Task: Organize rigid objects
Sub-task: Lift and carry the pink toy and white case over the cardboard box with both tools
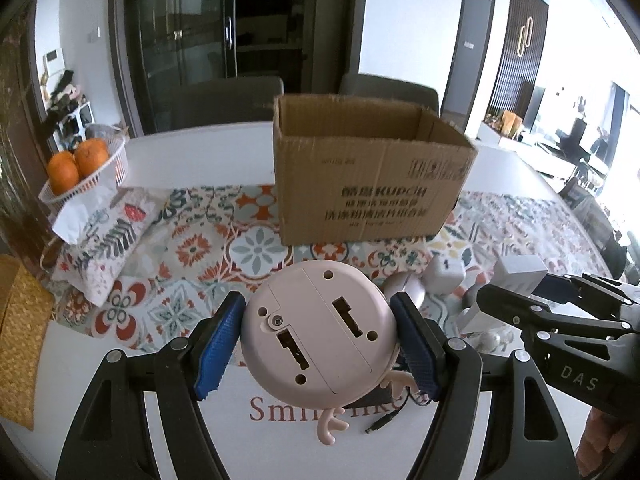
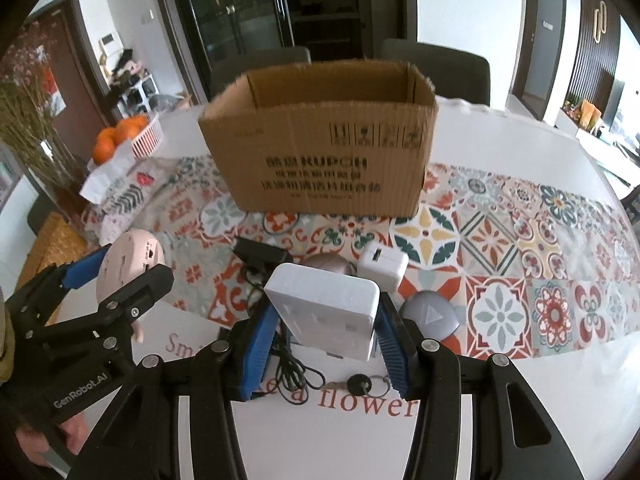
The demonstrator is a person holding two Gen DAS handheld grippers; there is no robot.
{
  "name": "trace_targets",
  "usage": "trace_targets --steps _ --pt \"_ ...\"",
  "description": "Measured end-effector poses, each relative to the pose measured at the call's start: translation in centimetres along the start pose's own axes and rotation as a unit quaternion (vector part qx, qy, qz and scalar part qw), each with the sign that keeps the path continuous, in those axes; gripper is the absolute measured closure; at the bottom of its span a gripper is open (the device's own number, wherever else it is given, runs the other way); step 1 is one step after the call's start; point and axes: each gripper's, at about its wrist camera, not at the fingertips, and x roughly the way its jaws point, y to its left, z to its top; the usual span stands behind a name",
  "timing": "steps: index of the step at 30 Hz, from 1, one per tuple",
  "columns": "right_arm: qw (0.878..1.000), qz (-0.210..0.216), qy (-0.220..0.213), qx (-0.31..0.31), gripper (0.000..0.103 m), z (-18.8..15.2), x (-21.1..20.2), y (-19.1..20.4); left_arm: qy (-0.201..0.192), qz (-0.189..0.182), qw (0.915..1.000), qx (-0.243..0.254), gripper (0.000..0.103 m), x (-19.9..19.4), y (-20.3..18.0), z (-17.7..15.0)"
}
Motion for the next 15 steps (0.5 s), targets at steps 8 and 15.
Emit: trace_targets --steps 8,15 --pt "0.999 0.005 -0.048 0.000 0.053 1.7 -2.9 0.2 -0.031 -0.006 0.9995 -0.003 0.029 -1.9 -0.2 2.1" --pt "0.997 0.008 -0.081 0.001 0.053 3.3 -4.3 0.3 -0.050 -0.010 0.9987 0.001 0.029 -2.7 -0.5 4.1"
